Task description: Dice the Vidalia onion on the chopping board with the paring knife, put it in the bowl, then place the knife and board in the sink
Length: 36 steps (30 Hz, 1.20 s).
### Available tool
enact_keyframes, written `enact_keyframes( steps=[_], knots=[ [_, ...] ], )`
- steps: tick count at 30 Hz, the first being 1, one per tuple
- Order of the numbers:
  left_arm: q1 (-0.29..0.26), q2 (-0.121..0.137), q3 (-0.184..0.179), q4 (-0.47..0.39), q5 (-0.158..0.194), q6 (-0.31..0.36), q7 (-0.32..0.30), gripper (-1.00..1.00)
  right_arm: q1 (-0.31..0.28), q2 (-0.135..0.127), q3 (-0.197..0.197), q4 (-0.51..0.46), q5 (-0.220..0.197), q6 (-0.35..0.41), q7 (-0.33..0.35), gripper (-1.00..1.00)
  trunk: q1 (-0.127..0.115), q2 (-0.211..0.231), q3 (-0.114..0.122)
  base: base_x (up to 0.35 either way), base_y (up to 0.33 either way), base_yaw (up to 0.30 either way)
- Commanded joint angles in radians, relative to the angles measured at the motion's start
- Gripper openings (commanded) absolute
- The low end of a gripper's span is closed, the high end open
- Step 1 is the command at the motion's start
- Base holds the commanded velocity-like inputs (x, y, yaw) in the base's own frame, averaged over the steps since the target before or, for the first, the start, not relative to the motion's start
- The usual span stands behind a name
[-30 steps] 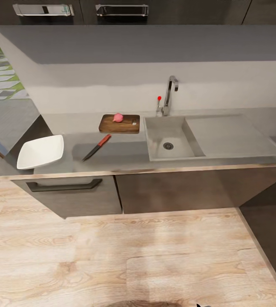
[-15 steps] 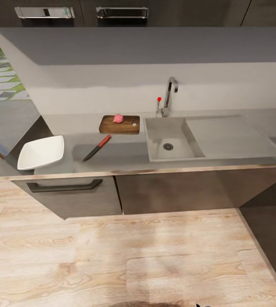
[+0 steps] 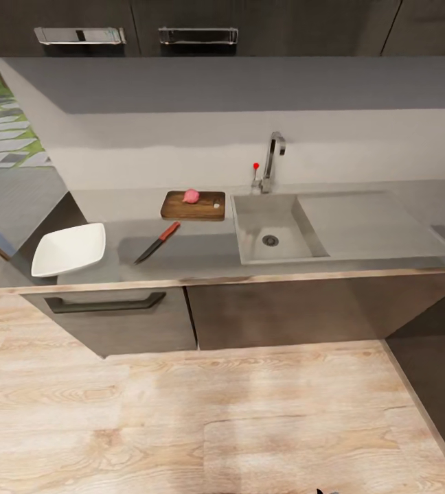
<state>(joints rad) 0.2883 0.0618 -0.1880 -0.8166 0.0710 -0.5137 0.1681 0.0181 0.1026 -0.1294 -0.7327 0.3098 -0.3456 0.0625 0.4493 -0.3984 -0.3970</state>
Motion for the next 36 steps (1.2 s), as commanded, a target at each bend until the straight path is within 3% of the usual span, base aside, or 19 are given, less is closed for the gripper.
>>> enact_keyframes(
  steps=[1,11,36],
  knots=[
    [0.000,0.001,-0.007,0.000,0.008,-0.002,0.007,1.00,0.000,0.002,-0.007,-0.001,0.008,-0.003,0.007,1.00,0.001,-0.002,0.000,0.000,0.000,0.000],
    [0.000,-0.011,-0.006,0.036,0.005,-0.002,0.006,1.00,0.000,0.001,-0.007,-0.001,0.008,-0.003,0.007,1.00,0.001,-0.002,0.016,0.000,0.000,0.000],
    [0.000,-0.011,-0.007,0.039,0.004,-0.002,0.005,1.00,0.000,0.002,-0.006,-0.001,0.008,-0.003,0.007,1.00,0.001,-0.002,0.056,0.007,0.006,0.000]
  ],
)
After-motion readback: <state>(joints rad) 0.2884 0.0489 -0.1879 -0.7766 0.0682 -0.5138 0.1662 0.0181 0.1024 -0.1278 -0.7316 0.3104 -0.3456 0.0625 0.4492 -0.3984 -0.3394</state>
